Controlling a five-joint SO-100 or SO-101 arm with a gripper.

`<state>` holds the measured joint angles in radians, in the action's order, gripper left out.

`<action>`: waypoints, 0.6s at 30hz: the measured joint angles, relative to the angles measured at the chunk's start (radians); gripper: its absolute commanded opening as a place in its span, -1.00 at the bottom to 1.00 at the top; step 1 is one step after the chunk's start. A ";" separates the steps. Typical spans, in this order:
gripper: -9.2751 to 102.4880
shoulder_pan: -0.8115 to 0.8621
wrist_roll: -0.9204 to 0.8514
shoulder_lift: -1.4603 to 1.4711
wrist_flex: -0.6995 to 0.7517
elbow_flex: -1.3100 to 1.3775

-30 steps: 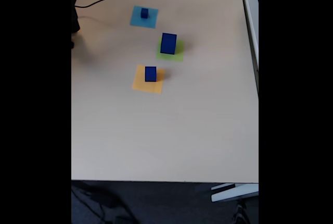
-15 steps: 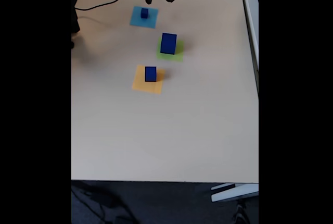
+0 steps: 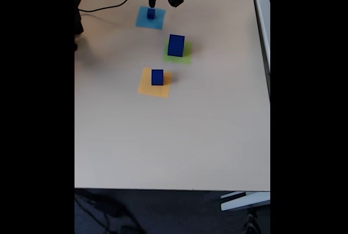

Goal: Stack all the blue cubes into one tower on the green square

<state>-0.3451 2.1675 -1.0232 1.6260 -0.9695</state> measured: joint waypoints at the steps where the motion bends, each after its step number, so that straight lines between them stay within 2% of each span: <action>1: -0.83 -0.003 0.002 0.000 0.000 -0.002; 18: -0.83 0.002 -0.011 0.043 -0.029 -0.002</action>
<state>-0.3436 2.1568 -0.9802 1.5969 -0.9710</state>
